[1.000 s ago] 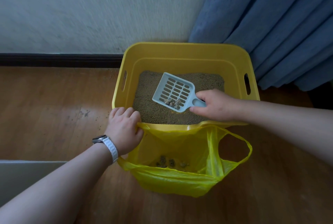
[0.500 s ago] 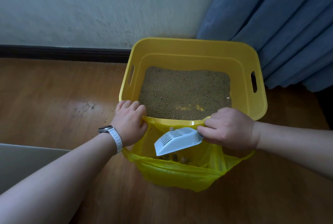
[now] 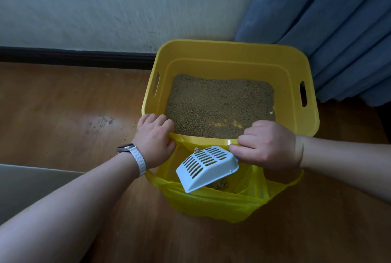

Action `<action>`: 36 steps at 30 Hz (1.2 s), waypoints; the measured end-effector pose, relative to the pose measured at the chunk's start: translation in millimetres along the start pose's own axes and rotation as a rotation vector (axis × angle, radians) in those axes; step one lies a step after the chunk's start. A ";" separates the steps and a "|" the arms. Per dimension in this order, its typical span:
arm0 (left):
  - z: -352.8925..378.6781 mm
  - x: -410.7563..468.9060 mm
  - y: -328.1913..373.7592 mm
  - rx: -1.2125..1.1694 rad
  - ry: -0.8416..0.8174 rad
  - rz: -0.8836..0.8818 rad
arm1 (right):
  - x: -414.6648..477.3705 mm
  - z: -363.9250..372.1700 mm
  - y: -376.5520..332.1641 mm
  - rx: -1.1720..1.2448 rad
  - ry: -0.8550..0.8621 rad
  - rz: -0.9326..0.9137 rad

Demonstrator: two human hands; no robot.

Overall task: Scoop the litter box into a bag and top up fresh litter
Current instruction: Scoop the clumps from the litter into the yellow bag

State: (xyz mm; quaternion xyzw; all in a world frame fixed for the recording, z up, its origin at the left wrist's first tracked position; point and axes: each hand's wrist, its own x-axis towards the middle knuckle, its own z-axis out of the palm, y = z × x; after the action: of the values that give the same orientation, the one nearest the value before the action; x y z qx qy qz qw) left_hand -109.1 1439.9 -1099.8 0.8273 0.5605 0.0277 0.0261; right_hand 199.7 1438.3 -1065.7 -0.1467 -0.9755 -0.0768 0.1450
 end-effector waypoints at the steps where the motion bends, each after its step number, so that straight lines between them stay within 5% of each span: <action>1: 0.2 0.0 0.1 0.002 0.004 0.001 | -0.6 -0.5 0.2 0.003 0.009 0.000; 7: -1.2 0.2 0.6 0.001 0.010 0.008 | 1.6 1.7 -6.5 0.017 -0.008 -0.027; 12: 0.2 0.9 0.4 0.003 0.000 -0.007 | 4.8 -2.0 -6.0 0.156 0.008 0.129; 15: 0.2 0.9 0.3 0.004 -0.001 -0.009 | 11.8 -7.3 -1.2 0.237 -0.011 0.369; 19: -0.7 -0.1 1.3 0.005 0.000 -0.008 | 32.5 -16.6 19.9 0.559 -0.260 1.000; 24: -0.9 0.3 1.5 0.011 -0.024 -0.013 | 40.8 7.6 54.6 0.768 -0.411 1.242; 31: 0.5 0.0 1.3 0.005 -0.004 -0.017 | 11.2 53.4 86.3 0.817 -0.645 1.368; 36: 3.1 0.6 0.2 0.000 0.024 -0.008 | -2.0 62.7 104.1 0.480 -0.886 1.198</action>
State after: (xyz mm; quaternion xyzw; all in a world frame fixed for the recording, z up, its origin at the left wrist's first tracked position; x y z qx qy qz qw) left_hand -108.4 1440.3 -1102.9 0.8245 0.5642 0.0376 0.0197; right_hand 217.3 1548.2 -1114.5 -0.6298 -0.6868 0.2934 -0.2135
